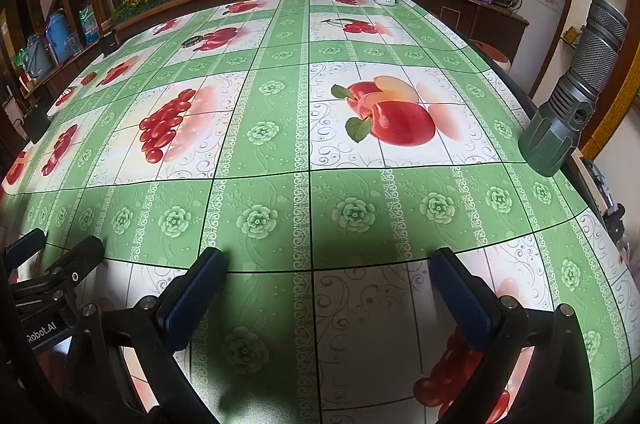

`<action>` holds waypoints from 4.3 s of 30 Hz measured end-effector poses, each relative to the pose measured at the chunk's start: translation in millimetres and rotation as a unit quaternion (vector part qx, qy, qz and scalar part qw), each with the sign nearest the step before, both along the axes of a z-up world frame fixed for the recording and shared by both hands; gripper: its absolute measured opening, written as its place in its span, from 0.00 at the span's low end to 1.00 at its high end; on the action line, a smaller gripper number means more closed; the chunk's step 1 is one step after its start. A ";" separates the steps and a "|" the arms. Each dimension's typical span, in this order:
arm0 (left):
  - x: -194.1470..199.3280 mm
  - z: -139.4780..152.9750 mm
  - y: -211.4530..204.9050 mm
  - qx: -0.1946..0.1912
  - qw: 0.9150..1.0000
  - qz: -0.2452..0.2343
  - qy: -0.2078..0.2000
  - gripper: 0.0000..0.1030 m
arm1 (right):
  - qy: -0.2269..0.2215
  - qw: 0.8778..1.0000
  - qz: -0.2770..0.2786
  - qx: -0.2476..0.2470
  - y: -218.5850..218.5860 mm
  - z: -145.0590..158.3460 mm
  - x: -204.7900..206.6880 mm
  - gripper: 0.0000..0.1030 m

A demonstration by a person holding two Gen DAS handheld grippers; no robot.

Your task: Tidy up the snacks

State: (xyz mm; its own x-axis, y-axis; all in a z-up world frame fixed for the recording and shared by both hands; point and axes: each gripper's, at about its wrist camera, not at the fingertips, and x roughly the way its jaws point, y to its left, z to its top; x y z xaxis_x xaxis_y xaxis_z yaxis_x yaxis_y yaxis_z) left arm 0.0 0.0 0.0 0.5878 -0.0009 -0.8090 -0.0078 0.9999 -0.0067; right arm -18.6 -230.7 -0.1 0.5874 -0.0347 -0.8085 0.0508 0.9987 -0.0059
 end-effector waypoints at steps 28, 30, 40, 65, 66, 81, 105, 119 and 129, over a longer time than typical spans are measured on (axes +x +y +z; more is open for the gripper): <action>0.0 0.0 0.0 0.000 1.000 0.000 0.000 1.00 | 0.000 1.000 0.001 0.001 -0.7 0.9 1.0 1.00; 0.0 0.0 0.0 0.000 1.000 0.000 0.000 1.00 | 0.000 1.000 0.002 0.001 -0.9 0.7 1.1 1.00; -1.4 1.5 -1.5 0.000 1.000 -0.001 0.000 1.00 | 0.001 1.000 0.002 0.001 -1.2 1.2 0.8 1.00; 2.4 -1.5 0.2 0.001 1.000 -0.001 0.000 1.00 | 0.001 1.000 0.006 0.001 -0.2 0.6 4.6 1.00; 2.4 -1.5 0.2 0.001 1.000 -0.001 0.000 1.00 | 0.001 1.000 0.006 0.001 -0.2 0.7 4.7 1.00; 2.1 -1.8 -0.2 0.001 1.000 -0.001 -0.001 1.00 | 0.001 1.000 0.006 0.001 0.3 0.4 4.8 1.00; 2.3 -1.8 0.0 0.001 1.000 0.000 0.000 1.00 | 0.001 1.000 0.007 0.001 0.2 0.4 4.8 1.00; -50.8 16.3 10.4 -0.004 0.999 -0.033 -0.012 1.00 | 0.008 0.999 0.035 0.003 4.4 -0.6 -7.9 1.00; -124.2 81.4 27.0 0.062 0.984 0.030 -0.164 1.00 | 0.008 0.999 0.041 0.004 4.9 -0.2 -9.0 1.00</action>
